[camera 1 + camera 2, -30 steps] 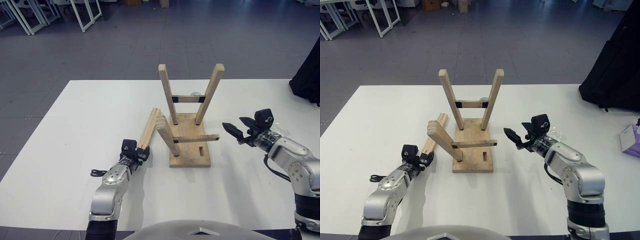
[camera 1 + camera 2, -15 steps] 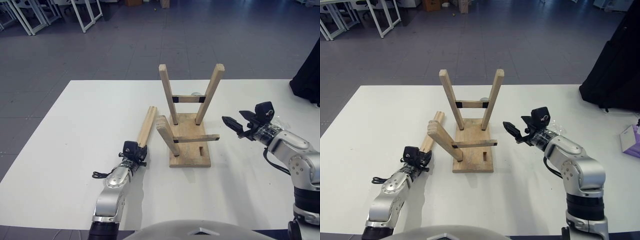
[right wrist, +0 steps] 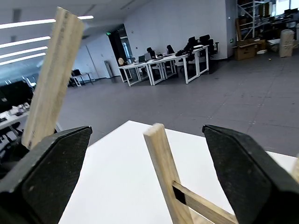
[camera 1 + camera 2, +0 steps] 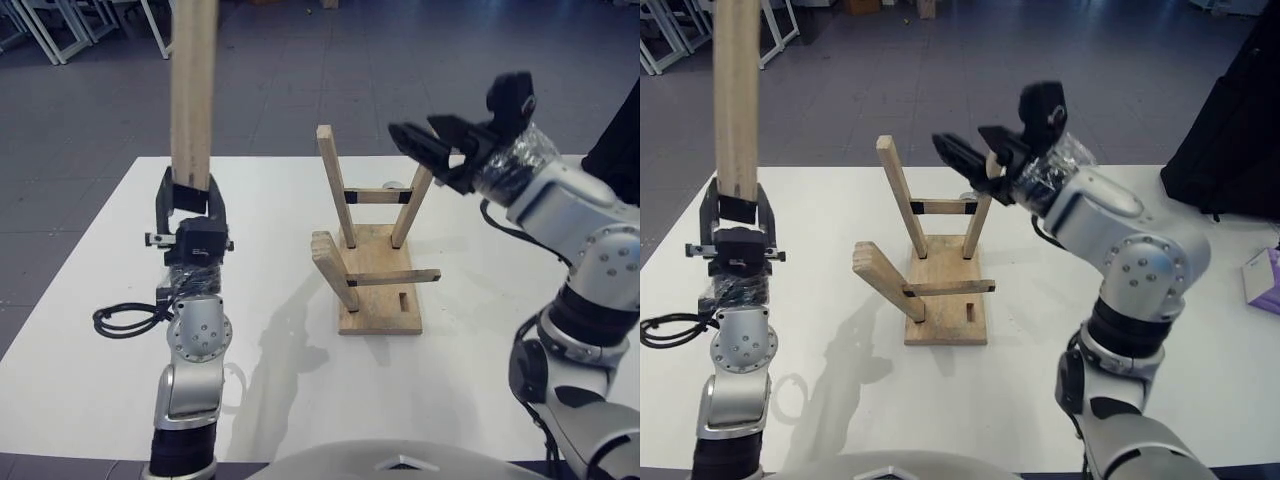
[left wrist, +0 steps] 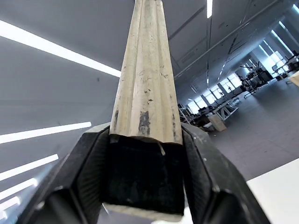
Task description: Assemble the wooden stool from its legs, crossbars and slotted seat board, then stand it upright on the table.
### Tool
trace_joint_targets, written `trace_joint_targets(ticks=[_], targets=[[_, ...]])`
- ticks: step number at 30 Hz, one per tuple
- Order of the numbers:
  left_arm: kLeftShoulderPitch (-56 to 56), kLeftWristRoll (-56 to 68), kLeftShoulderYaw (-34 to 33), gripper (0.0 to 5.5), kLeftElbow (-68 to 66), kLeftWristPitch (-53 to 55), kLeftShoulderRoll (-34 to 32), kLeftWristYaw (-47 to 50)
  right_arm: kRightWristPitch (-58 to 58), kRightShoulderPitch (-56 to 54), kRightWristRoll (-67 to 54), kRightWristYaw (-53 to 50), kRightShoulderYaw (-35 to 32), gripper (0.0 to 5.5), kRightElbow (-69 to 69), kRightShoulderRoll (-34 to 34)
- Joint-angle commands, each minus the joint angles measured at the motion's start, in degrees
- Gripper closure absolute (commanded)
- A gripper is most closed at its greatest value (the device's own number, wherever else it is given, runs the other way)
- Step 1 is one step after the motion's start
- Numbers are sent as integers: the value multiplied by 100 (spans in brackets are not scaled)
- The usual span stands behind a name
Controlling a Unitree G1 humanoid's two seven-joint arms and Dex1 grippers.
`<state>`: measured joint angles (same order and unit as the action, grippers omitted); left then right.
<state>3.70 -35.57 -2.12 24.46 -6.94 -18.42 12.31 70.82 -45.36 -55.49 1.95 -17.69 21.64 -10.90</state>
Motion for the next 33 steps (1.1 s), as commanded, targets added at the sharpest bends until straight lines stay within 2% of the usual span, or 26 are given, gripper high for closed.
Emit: trace_joint_targets(ticks=[1,6,17,22,30,33], targets=[[-524,-1186,207,346,-255,-538,-576,382,146,-786,-1283,-1022,-453,112,-599,855],[-853,-1886,356,346,-271,-910,-748,766,-189,-981,-3065,-2361,-481,112,-1245,1086],[-962,-2218,353,346,-646,-989,-943,1005,-1716,-1211,-5362,-4061,483,112,-1473,900],[-930,-2456,453,346,-639,-1044,-1057,1070,-2116,-1102,-5714,-4236,852,112,-1404,659],[-1040,-2493,493,346,-557,-1047,-1035,1068,-2268,-731,-5428,-3969,1248,112,-1694,482],[-1012,-2521,513,346,-539,-1042,-1030,1063,-2388,-693,-5466,-3938,1263,173,-1696,473]])
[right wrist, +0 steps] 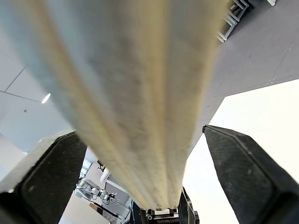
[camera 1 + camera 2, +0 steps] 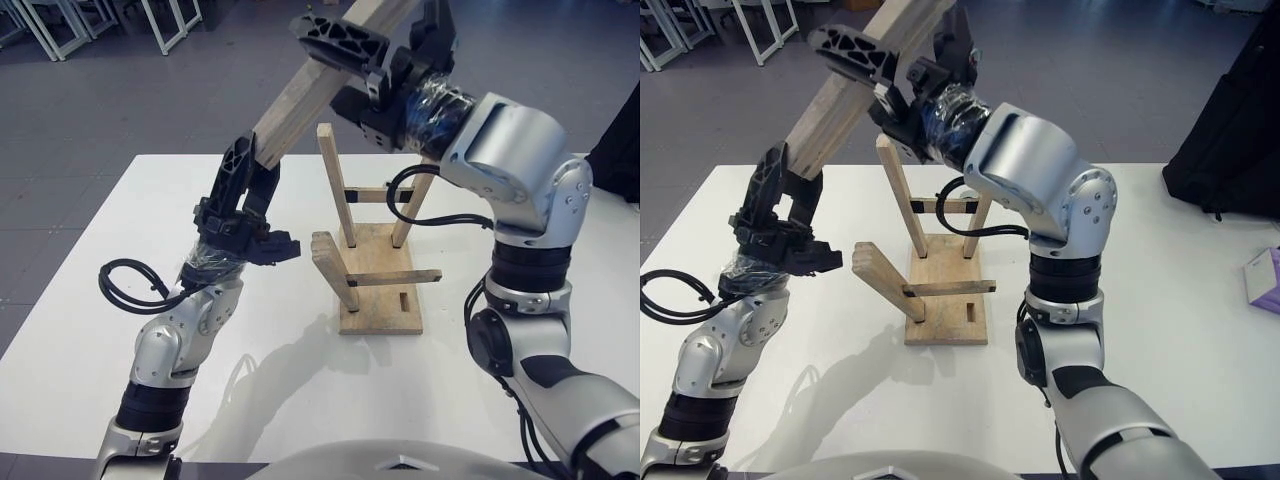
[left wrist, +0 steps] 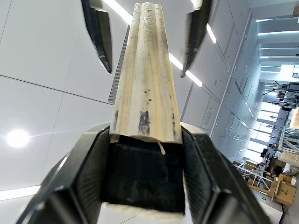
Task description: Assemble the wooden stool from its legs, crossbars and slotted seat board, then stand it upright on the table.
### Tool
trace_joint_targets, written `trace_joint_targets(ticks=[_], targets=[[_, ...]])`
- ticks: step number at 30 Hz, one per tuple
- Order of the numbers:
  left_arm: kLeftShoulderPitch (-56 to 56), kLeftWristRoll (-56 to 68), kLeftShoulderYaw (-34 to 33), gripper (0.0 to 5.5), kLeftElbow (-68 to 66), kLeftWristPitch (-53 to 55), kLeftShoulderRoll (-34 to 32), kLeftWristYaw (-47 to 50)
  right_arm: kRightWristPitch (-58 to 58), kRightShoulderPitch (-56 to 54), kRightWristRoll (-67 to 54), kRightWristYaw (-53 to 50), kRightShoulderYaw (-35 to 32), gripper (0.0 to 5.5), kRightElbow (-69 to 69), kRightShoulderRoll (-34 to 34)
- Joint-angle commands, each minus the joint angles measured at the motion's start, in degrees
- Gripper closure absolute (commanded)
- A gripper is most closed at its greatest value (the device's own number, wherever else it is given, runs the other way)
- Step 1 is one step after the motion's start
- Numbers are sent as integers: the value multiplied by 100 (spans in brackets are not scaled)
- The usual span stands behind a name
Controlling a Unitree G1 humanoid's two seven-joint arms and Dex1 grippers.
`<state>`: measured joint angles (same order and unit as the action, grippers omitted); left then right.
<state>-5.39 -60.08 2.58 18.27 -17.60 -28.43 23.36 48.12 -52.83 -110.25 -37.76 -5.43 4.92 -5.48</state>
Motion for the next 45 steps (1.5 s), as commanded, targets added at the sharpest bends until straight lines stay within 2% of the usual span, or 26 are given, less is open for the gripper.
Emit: trace_joint_targets(ticks=[1,8,11,13,22,24,26,30,32,34,36,39,42,45], targets=[[-88,-79,42,346,75,20,-38,-34,-148,48,-21,35,39,195,-21,-78],[-40,-109,108,346,-10,-55,-86,-98,-245,13,-45,23,69,326,-29,-112],[-45,406,190,346,-119,-132,-57,-501,-262,33,-10,62,66,336,-45,-161],[-35,1053,220,286,-233,-126,-17,-953,-240,21,134,147,79,338,-60,-233],[52,1451,-80,155,-584,-57,-163,-1087,-210,-66,682,540,-183,346,-205,-659],[104,1532,-136,123,-722,52,-133,-1107,-155,-222,788,728,-339,346,-361,-950],[143,2322,-372,86,-1004,630,231,-1462,55,-261,1061,1191,-554,346,-375,-1560],[300,5014,-1251,15,-1139,2592,1436,-2431,862,1037,2087,2257,-613,346,449,-3072],[565,5588,-1326,0,-928,3119,1841,-2521,691,1930,2702,2964,-647,346,937,-3270],[811,5949,-1219,0,-693,3491,2181,-2567,-1,2731,3740,4234,-649,346,1121,-3481],[879,6073,-1077,0,-615,3670,2292,-2616,-223,3381,4157,5878,-710,346,793,-3796],[781,6137,-997,0,-642,3827,2193,-2757,-1609,4253,5372,8964,-371,346,43,-4349],[700,6233,-1037,0,-758,3908,2084,-2908,-2341,4293,5922,10681,-113,346,-673,-4506],[684,6303,-1063,0,-848,3959,2034,-3037,-3219,4022,6521,11719,183,346,-1257,-4429]])
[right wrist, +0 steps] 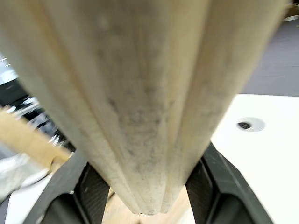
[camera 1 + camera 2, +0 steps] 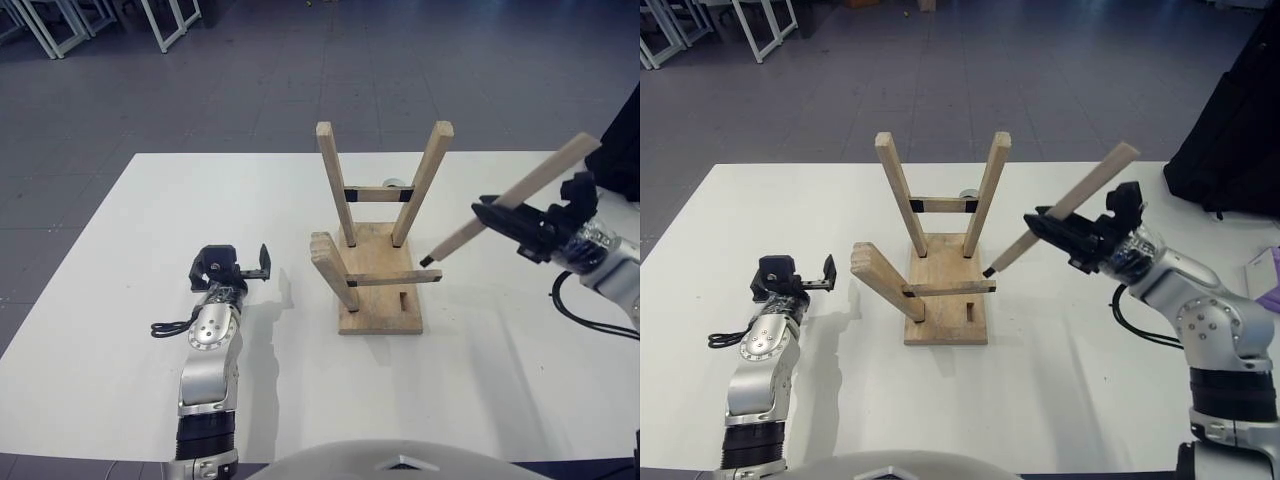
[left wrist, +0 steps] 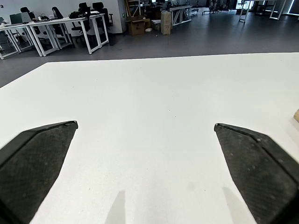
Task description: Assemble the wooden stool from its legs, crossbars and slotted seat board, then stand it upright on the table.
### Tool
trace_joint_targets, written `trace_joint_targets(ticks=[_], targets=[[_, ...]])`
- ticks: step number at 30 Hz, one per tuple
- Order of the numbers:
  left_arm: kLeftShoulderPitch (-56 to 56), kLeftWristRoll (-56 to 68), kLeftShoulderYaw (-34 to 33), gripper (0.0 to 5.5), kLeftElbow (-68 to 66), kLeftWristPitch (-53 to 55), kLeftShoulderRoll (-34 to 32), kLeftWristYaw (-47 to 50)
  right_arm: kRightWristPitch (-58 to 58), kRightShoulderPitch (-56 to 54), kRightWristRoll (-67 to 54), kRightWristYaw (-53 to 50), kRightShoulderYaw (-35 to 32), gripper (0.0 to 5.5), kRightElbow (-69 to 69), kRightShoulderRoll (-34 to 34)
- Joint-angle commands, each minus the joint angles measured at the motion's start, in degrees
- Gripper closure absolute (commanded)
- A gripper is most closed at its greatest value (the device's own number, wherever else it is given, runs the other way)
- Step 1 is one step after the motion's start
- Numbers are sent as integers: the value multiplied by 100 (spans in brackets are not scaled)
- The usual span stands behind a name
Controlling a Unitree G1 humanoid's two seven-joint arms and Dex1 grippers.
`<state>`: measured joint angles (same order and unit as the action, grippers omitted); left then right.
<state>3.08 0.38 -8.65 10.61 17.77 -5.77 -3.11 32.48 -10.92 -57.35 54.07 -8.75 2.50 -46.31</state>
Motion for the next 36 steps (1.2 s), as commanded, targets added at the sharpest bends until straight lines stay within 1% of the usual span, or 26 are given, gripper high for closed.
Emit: trace_joint_targets(ticks=[1,5,8,11,16,25,31,36], targets=[[-145,285,60,0,-86,448,-220,-408,-1906,-296,1362,2749,558,346,-1151,-225],[-99,327,193,0,-138,510,-368,-666,-3026,-504,2052,3459,815,346,-1594,220],[-168,440,199,0,-213,582,-506,-867,-3472,-475,2312,3641,885,346,-1631,472],[-213,563,154,0,-239,633,-520,-917,-3490,-517,2323,3605,840,346,-1531,648],[-157,637,260,0,-245,631,-490,-962,-3370,-618,2310,3445,802,346,-1291,861],[-188,598,316,0,-378,561,-546,-964,-3115,-675,2272,3246,755,346,-1007,1060],[-325,587,337,0,-457,547,-640,-998,-3458,-437,2622,3317,978,346,-1363,1385],[-433,588,383,0,-571,522,-694,-1022,-3716,-449,2741,3273,927,346,-1681,1496]])
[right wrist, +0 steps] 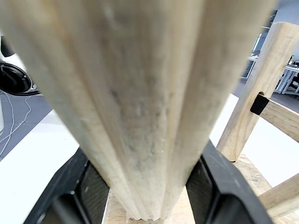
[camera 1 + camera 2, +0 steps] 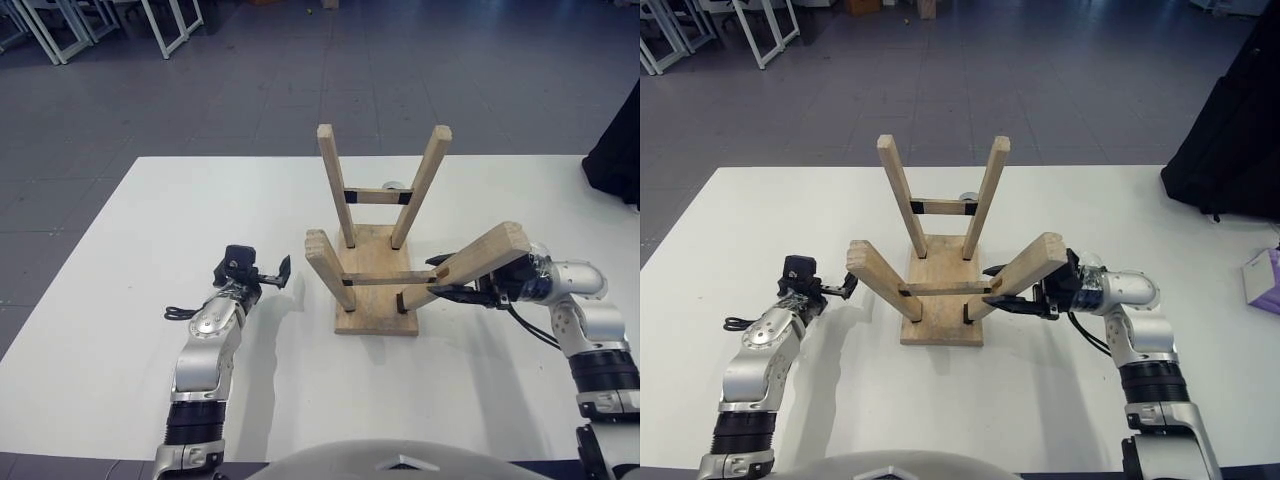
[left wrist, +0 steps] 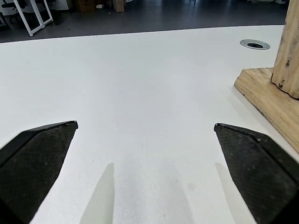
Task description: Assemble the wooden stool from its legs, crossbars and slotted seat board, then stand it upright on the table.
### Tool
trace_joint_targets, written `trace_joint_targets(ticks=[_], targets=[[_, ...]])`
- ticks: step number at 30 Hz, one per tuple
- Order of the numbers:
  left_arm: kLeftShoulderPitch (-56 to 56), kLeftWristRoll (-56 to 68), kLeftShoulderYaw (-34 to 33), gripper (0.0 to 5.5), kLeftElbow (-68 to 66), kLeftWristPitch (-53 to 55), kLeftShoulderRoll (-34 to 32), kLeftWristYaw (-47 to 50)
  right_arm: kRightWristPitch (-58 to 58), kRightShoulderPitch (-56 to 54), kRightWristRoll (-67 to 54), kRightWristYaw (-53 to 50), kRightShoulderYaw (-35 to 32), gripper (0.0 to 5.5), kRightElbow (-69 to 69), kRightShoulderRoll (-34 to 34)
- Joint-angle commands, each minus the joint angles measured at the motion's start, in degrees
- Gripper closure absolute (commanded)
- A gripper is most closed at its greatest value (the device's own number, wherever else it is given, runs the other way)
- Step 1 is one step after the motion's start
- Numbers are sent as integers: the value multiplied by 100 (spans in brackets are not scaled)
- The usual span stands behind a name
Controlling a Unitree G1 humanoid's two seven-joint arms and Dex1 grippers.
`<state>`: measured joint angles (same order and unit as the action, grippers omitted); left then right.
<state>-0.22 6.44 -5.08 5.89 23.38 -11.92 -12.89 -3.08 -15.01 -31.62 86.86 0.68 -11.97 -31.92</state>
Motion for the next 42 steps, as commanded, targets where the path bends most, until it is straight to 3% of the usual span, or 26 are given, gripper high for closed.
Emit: trace_joint_targets(ticks=[1,6,14,21,29,42], targets=[[-123,-24,38,0,-124,-52,-75,-48,-218,-41,197,0,-13,346,-292,57],[-151,-40,47,0,-166,-101,-59,-25,-466,12,468,-170,151,346,-261,57],[-42,-45,81,0,-121,-124,-11,19,645,293,968,-2233,549,346,771,545],[41,-54,126,0,-61,-93,27,58,964,104,1912,-3706,716,346,1156,605],[163,-10,212,0,79,76,150,121,2375,-138,1758,-4046,805,346,1660,515],[308,-11,277,0,232,109,190,138,3232,-252,1730,-3633,1236,346,1702,29]])
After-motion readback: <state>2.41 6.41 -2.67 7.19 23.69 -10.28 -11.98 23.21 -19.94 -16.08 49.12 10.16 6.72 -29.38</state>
